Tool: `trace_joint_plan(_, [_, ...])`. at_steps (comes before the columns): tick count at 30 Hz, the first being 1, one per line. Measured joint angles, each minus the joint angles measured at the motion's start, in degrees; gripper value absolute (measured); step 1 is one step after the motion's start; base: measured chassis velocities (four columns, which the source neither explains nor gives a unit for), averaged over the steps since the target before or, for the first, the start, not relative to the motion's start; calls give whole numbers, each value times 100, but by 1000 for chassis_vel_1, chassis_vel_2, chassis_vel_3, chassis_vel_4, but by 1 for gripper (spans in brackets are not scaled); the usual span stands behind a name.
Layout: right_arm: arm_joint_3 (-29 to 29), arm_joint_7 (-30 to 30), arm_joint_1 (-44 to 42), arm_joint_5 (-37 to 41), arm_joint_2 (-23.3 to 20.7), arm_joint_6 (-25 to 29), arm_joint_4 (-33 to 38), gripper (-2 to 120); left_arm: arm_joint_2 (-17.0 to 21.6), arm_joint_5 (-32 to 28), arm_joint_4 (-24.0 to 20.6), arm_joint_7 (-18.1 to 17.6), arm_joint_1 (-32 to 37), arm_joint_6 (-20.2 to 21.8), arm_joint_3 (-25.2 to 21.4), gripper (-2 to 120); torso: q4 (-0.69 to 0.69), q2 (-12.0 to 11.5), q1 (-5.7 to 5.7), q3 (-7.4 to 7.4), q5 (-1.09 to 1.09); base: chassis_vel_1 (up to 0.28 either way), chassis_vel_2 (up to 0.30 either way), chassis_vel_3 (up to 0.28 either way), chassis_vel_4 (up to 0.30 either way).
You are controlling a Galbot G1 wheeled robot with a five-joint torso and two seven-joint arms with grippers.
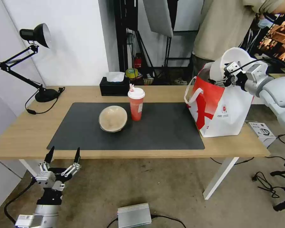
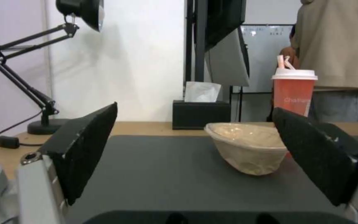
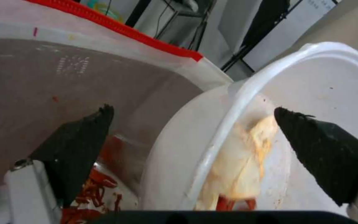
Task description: Pick up the trash from the table and place it into the takeout bag.
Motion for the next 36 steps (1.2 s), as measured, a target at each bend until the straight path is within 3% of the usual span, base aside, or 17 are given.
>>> trace_joint_plan(16, [19,3,25,15,-9,-4,76,99,-8,5,12,10,-21,0,8,100,0,0,0,0,0,0,0,0,0])
trace_joint_plan(36, [20,331,69,582,-32,-27,270,99,-46,5,40,126,-24,-7,25,100,0,0,0,0,0,0,0,0,0])
